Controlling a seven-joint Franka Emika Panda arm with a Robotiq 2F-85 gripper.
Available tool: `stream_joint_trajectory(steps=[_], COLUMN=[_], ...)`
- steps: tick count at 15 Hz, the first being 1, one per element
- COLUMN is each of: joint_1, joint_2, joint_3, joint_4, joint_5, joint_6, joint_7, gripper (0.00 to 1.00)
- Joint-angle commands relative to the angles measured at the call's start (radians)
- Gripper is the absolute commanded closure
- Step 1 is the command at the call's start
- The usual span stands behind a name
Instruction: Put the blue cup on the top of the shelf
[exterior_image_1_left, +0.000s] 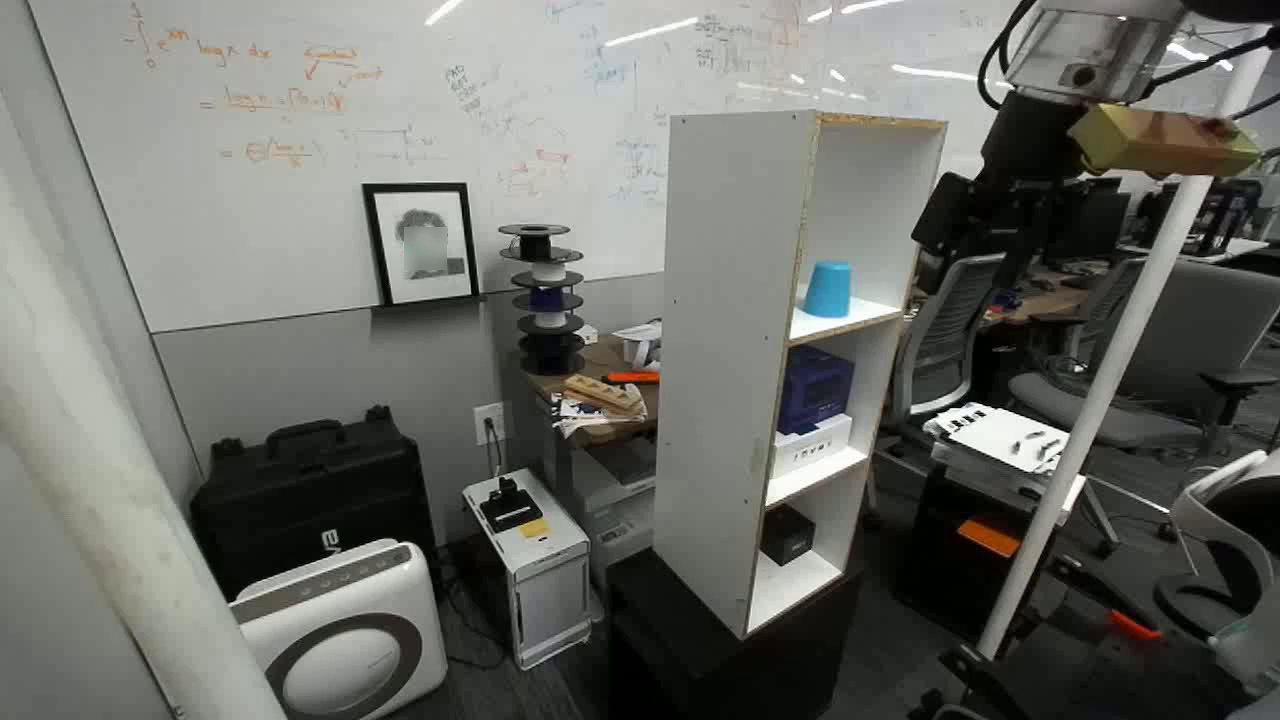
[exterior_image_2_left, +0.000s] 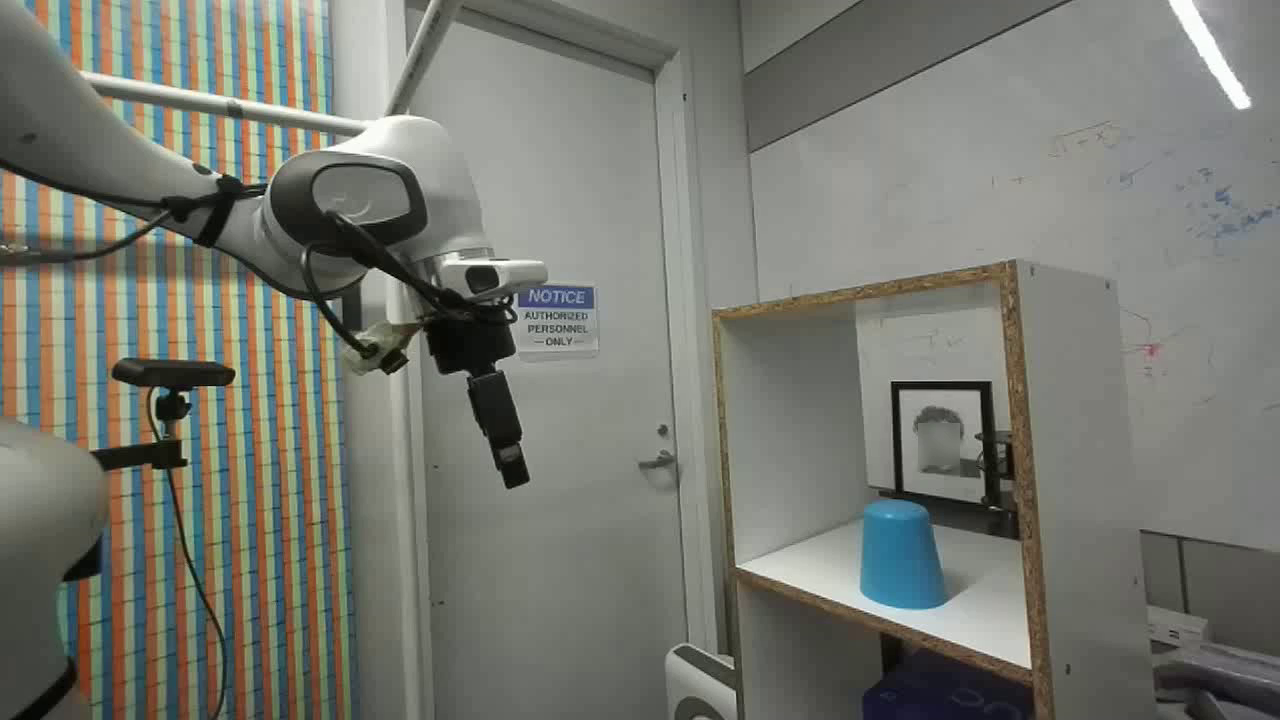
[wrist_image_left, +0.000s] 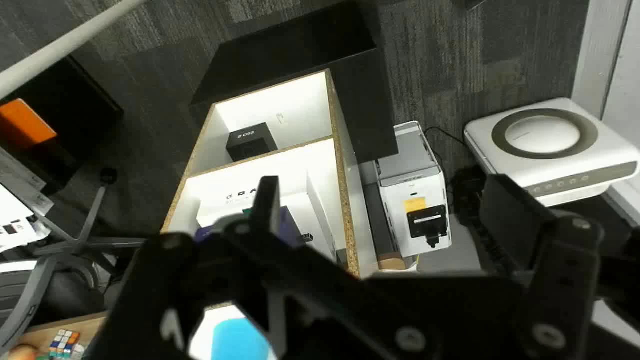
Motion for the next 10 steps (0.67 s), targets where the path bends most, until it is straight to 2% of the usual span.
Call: stream_joint_trajectory(steps=[1, 7, 9, 10], joint_1=[-0.001, -0.001, 0.03, 0.045], joint_2=[0.0, 0.0, -0.036, -0.058], joint_3=[0.0, 0.0, -0.091, -0.164], joint_4=[0.003, 0.004, 0.004, 0.006], joint_5=[0.0, 0.0, 0.014, 0.03], joint_6=[-0.003, -0.003, -0.002, -0.012], joint_7=[-0.001, -0.001, -0.128, -0.219], gripper=[0.0, 0.0, 0.0, 0.0])
